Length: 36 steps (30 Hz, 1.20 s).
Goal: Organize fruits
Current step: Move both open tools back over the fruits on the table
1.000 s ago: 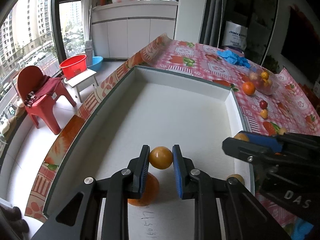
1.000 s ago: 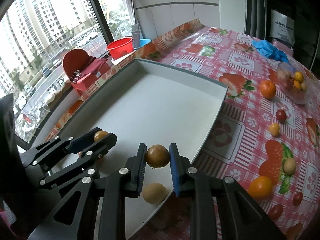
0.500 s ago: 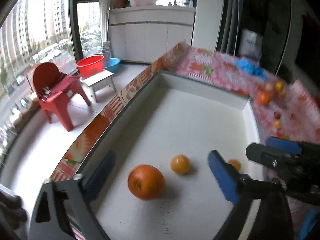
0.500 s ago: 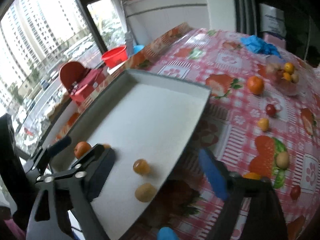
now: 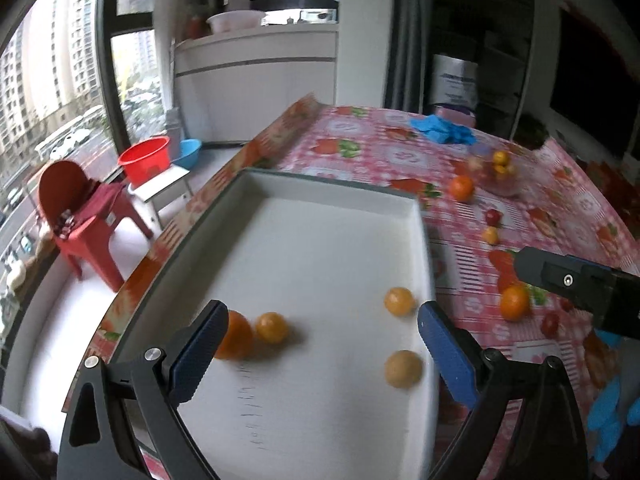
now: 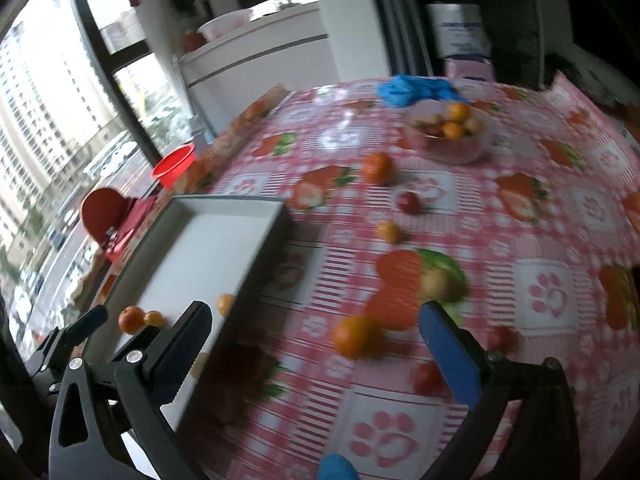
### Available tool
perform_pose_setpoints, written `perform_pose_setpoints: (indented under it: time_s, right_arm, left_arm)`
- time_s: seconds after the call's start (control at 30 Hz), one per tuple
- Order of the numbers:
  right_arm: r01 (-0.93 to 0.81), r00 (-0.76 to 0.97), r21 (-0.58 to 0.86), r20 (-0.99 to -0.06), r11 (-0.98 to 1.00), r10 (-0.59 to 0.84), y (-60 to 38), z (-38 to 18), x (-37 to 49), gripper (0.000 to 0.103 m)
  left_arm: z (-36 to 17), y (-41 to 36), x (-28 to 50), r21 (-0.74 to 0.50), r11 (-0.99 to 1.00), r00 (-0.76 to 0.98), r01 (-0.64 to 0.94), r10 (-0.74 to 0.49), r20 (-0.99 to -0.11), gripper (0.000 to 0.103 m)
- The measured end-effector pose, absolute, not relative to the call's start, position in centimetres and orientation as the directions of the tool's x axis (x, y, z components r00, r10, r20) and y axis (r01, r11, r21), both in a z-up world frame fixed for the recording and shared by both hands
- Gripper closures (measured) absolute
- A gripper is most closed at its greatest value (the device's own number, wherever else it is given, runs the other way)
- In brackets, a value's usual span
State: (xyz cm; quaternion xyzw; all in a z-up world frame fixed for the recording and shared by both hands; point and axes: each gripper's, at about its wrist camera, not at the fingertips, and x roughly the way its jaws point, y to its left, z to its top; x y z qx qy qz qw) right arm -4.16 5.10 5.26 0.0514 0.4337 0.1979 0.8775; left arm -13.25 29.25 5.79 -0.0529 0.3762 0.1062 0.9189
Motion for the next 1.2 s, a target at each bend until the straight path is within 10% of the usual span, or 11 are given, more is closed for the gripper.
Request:
perform_pose_setpoints:
  time_s: [0.47,1.2]
  right_arm:
    - [-0.058,0.561,0.318,-0.774,0.946,0.294,-5.6,2.3,-5.6,0.000]
    - [0.014,0.677,-0.015,-0.736,1.000,-0.021,-9.8,-1.7,-13.5,0.000]
  left_arm:
    - [7.5,23.4,-13.7,0.002,0.993,0.694,-0.122,0.087,-0.715,0.007]
    - [0.1,12.9,-14.9,0.052,0.998,0.559,0.035,0.024,-0.829,0.001]
